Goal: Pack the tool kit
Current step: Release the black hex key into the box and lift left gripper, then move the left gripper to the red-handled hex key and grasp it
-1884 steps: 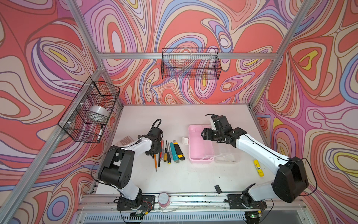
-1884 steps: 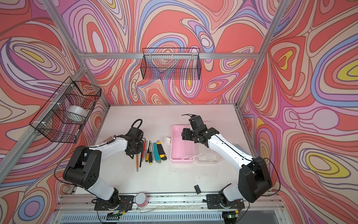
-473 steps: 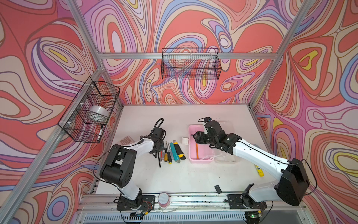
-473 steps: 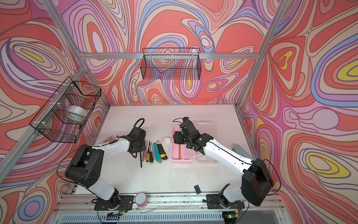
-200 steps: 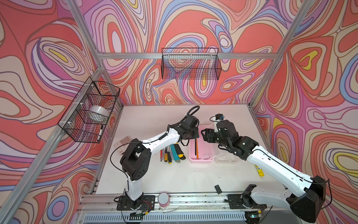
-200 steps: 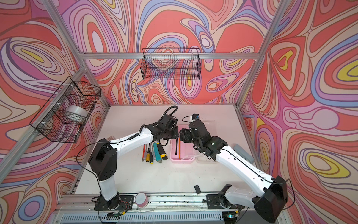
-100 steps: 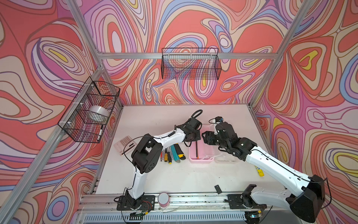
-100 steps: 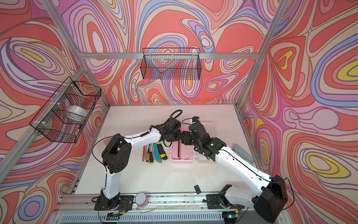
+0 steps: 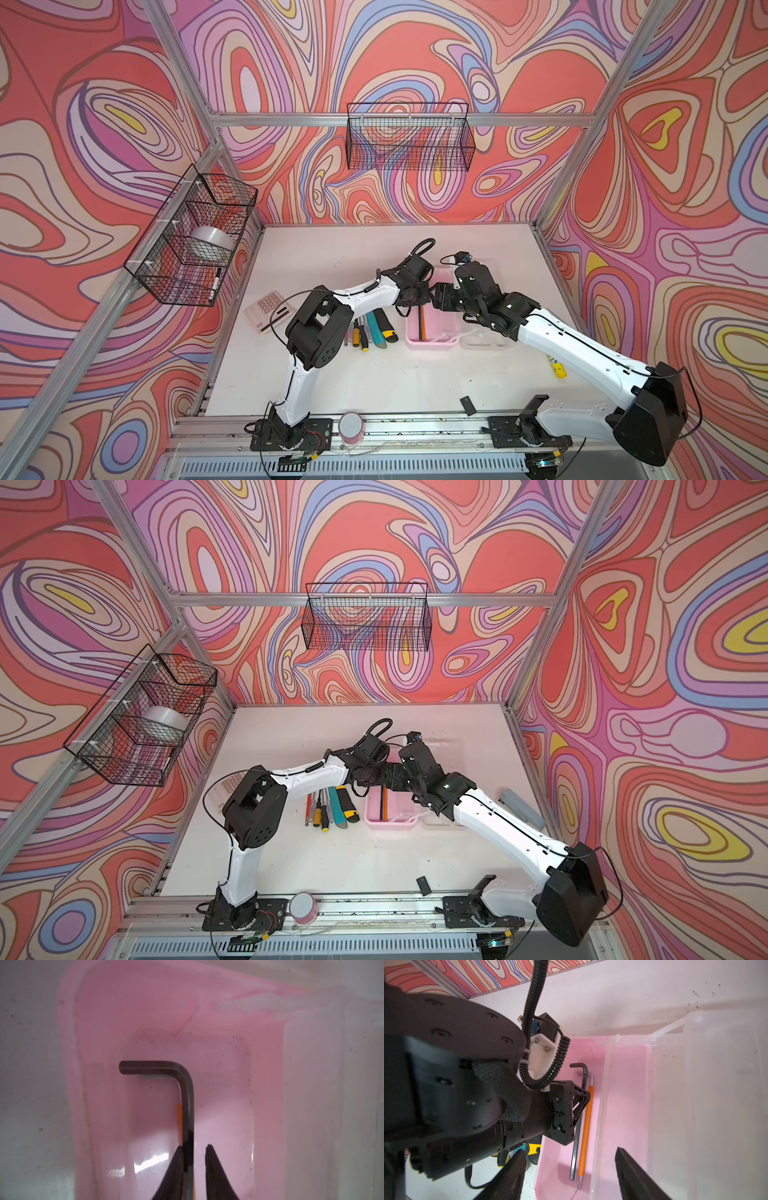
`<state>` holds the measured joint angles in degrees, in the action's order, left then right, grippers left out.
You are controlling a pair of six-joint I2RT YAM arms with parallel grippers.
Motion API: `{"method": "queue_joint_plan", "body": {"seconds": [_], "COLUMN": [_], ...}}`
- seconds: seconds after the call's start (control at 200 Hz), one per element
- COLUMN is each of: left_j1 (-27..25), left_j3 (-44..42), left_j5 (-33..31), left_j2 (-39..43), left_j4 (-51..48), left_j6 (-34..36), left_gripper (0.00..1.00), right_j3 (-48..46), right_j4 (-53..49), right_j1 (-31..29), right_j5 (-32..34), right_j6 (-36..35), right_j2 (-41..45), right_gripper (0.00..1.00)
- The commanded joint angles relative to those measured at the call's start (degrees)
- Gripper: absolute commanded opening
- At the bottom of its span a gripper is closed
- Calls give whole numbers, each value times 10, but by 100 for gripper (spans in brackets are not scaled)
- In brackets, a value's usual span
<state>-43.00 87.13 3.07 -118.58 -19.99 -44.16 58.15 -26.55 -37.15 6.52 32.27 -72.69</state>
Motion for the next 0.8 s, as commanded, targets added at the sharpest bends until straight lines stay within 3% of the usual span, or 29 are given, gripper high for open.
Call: {"method": "queue_joint_plan", "body": {"seconds": [0.0, 0.2, 0.356, 0.636, 0.791], "left_j1": [-1, -1, -1, 3, 45], "left_j3": [-3, -9, -8, -126, -225], "left_j5": [-9, -25, -55, -191, -170], "left_j2": [9, 31, 68, 264, 353], "left_j4": [-10, -10, -35, -96, -128], "left_j6": [3, 16, 38, 96, 104], "left_gripper": [36, 49, 52, 56, 52], "right_j3": [13, 22, 34, 63, 52], "right_j4": [5, 0, -1, -10, 5], "right_j1": [2, 3, 3, 3, 3], "right_j5": [-2, 3, -2, -29, -49], "right_j6": [-1, -2, -7, -21, -12], "right_j2": [-8, -9, -6, -15, -17], "right_gripper": [71, 72, 71, 71, 71]}}
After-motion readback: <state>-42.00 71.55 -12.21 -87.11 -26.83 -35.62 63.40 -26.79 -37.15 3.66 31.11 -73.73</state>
